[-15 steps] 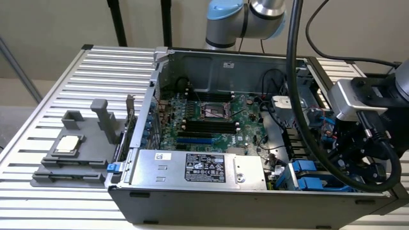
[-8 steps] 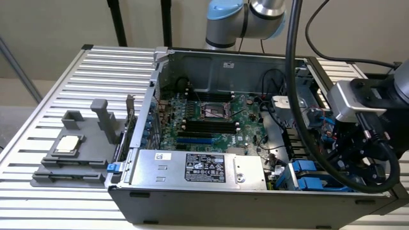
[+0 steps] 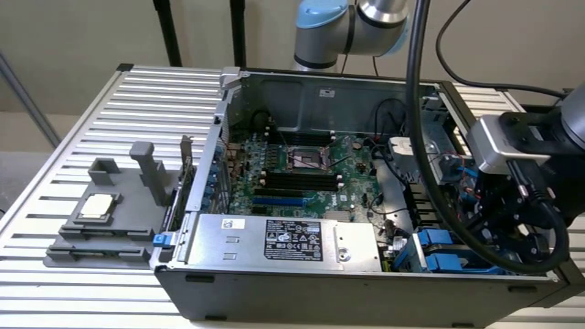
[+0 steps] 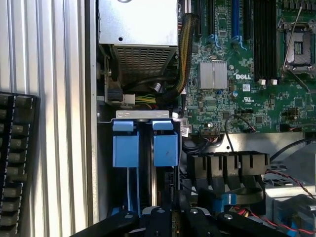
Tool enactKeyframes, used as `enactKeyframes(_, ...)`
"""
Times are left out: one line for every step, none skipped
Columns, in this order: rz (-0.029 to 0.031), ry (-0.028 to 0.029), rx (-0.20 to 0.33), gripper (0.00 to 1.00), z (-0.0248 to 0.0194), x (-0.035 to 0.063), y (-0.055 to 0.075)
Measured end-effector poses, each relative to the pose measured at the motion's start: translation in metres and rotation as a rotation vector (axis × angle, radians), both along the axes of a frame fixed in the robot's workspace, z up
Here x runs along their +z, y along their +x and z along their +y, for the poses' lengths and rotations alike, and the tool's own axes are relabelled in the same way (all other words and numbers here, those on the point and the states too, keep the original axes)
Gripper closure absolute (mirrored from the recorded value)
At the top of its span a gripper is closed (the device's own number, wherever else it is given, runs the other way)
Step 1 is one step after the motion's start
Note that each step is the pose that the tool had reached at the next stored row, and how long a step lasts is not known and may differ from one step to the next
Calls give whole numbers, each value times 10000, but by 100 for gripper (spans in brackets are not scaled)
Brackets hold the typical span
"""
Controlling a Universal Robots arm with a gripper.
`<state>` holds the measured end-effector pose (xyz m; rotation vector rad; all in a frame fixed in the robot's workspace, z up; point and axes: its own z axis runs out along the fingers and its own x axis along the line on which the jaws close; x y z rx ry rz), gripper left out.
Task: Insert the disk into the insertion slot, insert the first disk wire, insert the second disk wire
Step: 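Insert the first disk wire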
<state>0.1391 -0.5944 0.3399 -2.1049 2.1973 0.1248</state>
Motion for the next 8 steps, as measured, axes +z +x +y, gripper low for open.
enactKeyframes(0,-3,0,84,3,0,0)
enactKeyframes(1,-5,0,84,5,-1,2)
enactKeyframes(1,-11,0,84,5,-1,3)
enactKeyframes(1,-15,0,84,5,-2,5)
enactKeyframes(0,-23,1,84,5,-3,8)
enactKeyframes(0,-33,0,84,6,-3,11)
enactKeyframes(0,-41,0,84,6,-6,11)
enactKeyframes(0,-47,-1,84,6,-9,11)
